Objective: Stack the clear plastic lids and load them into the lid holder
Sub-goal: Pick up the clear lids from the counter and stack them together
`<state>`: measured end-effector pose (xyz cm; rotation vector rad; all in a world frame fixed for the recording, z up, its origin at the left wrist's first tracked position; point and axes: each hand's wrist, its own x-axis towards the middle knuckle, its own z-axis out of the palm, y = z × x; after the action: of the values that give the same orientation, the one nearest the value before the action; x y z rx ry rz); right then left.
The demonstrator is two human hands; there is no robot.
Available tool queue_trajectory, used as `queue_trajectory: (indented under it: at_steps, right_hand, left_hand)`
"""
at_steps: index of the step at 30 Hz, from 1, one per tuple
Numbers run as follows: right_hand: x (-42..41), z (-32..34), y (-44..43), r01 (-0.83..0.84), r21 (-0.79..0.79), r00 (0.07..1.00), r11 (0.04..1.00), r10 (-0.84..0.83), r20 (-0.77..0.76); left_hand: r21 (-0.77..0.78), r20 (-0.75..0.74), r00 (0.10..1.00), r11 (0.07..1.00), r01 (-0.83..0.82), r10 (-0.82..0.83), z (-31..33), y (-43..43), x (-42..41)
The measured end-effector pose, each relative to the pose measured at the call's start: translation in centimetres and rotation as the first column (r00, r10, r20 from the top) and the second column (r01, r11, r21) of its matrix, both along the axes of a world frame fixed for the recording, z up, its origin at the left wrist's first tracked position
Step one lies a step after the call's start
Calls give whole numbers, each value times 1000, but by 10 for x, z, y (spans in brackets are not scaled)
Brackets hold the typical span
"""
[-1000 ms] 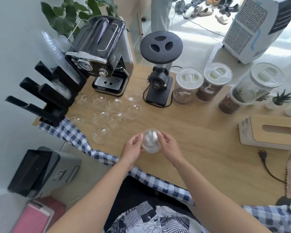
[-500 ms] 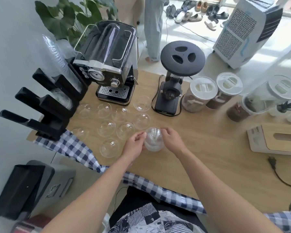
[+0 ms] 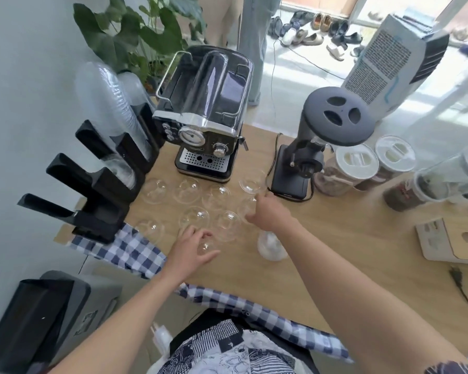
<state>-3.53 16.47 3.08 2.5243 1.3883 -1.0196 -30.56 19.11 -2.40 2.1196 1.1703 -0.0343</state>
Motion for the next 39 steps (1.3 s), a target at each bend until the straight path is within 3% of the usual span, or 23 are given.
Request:
queue_trajectory:
  at_steps: [5,10,14,18,28,39]
  right_hand:
    - [-23,-8,18,-110,-136,975,985,133,175]
    - [-29,-19,21,-165,-149,948,975,199,249]
    - [-22,-25,22,-55,-122,979,991,77,187]
    - [-10,-9,15,-7,21,983,1000,3,184]
    - [25,27,-73,283,342,958,896,-244,-151]
    - [9,5,-138,388,330,916,860,-322,-238]
  left_hand:
    - [6,-116,986,992,124,-122,-14,2,-27]
    - [-11,-105,982,987,159,-160,-20,0,-34]
    - [-23,-83,978,982,187,-189,-19,5,-37]
    - [-128,36,990,982,139,-135,-5,15,-34]
    - [-187,288,957,977,101,-44,46,28,15]
    - [-297,473,881,943,153,6,62,0,87]
